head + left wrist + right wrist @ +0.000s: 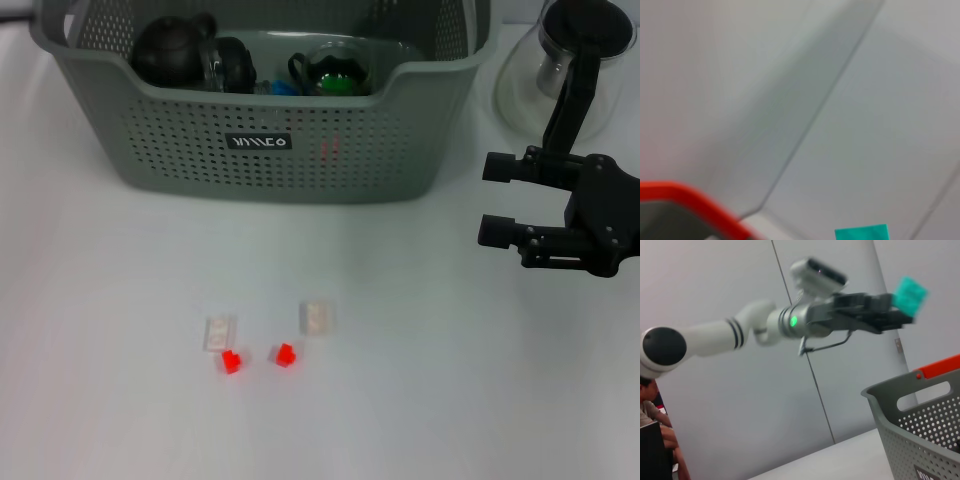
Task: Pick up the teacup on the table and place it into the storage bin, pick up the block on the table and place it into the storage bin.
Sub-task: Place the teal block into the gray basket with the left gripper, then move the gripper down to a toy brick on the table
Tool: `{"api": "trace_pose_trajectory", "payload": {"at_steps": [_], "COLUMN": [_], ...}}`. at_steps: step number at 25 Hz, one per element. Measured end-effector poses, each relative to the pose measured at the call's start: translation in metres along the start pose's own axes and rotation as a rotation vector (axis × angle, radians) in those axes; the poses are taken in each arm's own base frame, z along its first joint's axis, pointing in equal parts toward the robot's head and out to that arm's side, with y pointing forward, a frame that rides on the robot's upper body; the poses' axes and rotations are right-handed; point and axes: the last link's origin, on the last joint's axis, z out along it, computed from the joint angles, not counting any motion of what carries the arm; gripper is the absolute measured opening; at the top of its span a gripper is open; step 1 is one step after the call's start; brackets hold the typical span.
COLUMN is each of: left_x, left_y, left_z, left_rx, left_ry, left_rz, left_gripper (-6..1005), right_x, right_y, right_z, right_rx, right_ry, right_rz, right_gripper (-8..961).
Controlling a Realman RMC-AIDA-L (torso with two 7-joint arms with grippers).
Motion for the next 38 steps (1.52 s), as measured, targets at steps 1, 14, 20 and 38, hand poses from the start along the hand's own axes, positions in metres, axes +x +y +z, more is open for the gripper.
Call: {"api": "trace_pose_trajectory", "payload": {"at_steps": [1, 14, 20, 38], "left_x": [0.012, 0.024, -0.006, -0.032], "left_y": [-0.001, -0.044, -0.060, -0.014], "left_z": [0.006, 0.057, 0.079, 0.027], "left_rx": [0.045, 0.553, 0.684, 0.387], "left_ry": [-0.043, -0.424, -0.506, 0.054], "left_rz": [-0.007, -0.025, 0.026, 0.031], "left_gripper": [451, 464, 469, 841], "right_x": [0.000, 0.001, 0.000, -0.001], "right_y": [0.000, 0.001, 0.001, 0.000], "right_z": [0.000, 0.004, 0.005, 0.005], "right_rx": [-0.001, -0.004, -0.008, -0.007], "right_ry": [0.000, -0.006, -0.005, -0.011], "right_rz": [0.000, -0.002, 0.000, 0.003], "right_gripper": [851, 850, 850, 851]}}
